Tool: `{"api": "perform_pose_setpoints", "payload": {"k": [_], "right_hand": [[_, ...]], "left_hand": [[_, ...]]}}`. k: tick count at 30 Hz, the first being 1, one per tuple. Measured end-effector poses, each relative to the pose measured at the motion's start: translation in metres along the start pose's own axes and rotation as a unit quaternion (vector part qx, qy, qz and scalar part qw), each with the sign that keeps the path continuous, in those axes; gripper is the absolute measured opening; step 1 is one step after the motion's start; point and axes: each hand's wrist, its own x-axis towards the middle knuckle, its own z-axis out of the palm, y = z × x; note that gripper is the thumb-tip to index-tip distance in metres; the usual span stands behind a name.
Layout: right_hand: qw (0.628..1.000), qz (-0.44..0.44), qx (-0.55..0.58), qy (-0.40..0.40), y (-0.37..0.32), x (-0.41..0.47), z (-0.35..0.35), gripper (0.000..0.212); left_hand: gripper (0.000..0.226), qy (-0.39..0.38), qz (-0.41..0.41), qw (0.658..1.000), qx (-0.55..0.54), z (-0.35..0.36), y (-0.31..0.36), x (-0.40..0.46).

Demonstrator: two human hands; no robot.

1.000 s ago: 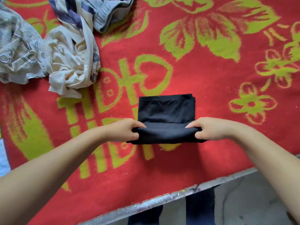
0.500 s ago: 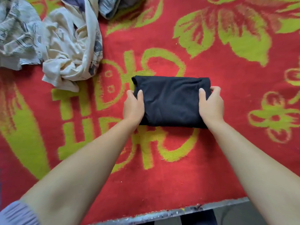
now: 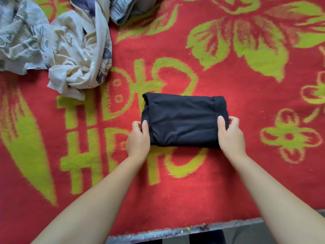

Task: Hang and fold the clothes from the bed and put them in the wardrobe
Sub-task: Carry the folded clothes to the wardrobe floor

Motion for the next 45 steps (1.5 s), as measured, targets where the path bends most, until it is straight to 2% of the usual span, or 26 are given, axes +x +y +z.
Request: {"api": "perform_pose_setpoints", "payload": {"k": [2,5,9,11,13,15,16,18,21,24,26,28,30,32,33,35,36,37,38,41,43,45], "right_hand": [[0.999,-0.007,-0.04,-0.007,-0.001,-0.011,0.006,0.042],[0.998,-0.025,-0.044,0.022,0.001,-0.011,0.004,0.033],[0.997,-0.02,-0.071,-0.005,0.009,-0.003,0.001,0.036],[0.998,-0.025,-0.054,-0.018,0.007,0.002,-0.008,0.039],[0.999,-0.028,-0.012,-0.01,-0.002,0.015,-0.02,0.042],[0.999,-0.032,-0.001,0.007,-0.019,0.032,-0.026,0.048],[0.999,-0.034,-0.01,0.009,-0.029,0.039,-0.024,0.051],[0.998,-0.039,-0.043,0.003,-0.048,0.046,-0.015,0.056],[0.99,-0.076,-0.116,0.009,-0.054,0.051,-0.003,0.049],[0.992,-0.049,-0.109,0.041,-0.04,0.06,-0.006,0.048],[0.993,-0.032,-0.109,0.039,-0.037,0.063,-0.008,0.047],[0.993,-0.044,-0.101,0.033,-0.037,0.06,-0.007,0.043],[0.992,-0.084,-0.088,0.036,-0.033,0.047,-0.008,0.042],[0.969,-0.199,-0.135,0.051,-0.023,0.022,-0.013,0.057],[0.945,-0.274,-0.174,0.033,-0.018,0.004,-0.013,0.066],[0.878,-0.397,-0.268,-0.027,-0.006,-0.03,-0.006,0.084],[0.848,-0.426,-0.312,-0.049,-0.001,-0.042,0.0,0.091],[0.831,-0.428,-0.35,-0.065,0.003,-0.05,0.006,0.095],[0.826,-0.412,-0.378,-0.074,0.004,-0.053,0.011,0.097],[0.84,-0.372,-0.392,-0.053,0.001,-0.046,0.023,0.092],[0.847,-0.343,-0.4,-0.068,-0.008,-0.04,0.026,0.088],[0.849,-0.32,-0.408,-0.102,-0.02,-0.037,0.022,0.083]], "left_hand": [[0.032,-0.016,0.006,1.0,0.015,0.007,0.001,-0.009],[0.029,0.007,0.002,0.999,0.033,0.012,-0.002,-0.01],[0.031,-0.023,-0.002,0.994,0.11,0.013,-0.009,-0.015],[0.028,0.009,0.002,0.995,0.098,0.003,-0.008,-0.013],[0.027,0.065,0.057,0.995,0.058,-0.01,0.001,-0.005],[0.028,0.065,0.11,0.991,0.047,-0.011,0.023,0.009],[0.032,0.046,0.106,0.992,0.051,-0.007,0.037,0.018],[0.044,0.004,0.033,0.998,0.044,0.003,0.062,0.035],[0.045,0.013,-0.043,0.999,0.0,0.012,0.069,0.056],[0.044,0.063,-0.038,0.997,-0.035,0.009,0.051,0.055],[0.04,0.062,-0.026,0.997,-0.026,0.011,0.047,0.051],[0.033,0.059,-0.02,0.998,-0.028,0.013,0.048,0.051],[0.029,0.072,0.021,0.997,-0.014,0.007,0.047,0.045],[0.047,0.117,0.164,0.977,0.067,-0.001,0.041,0.028],[0.057,0.113,0.269,0.949,0.116,-0.004,0.035,0.014],[0.074,0.028,0.455,0.861,0.226,0.0,0.02,-0.016],[0.082,-0.02,0.499,0.82,0.28,0.004,0.012,-0.028],[0.089,-0.059,0.502,0.8,0.323,0.009,0.004,-0.036],[0.093,-0.082,0.478,0.799,0.355,0.014,-0.002,-0.041],[0.09,-0.053,0.403,0.826,0.391,0.026,-0.002,-0.043],[0.088,-0.054,0.371,0.828,0.417,0.031,0.01,-0.039],[0.084,-0.093,0.344,0.816,0.455,0.028,0.023,-0.034]]}}
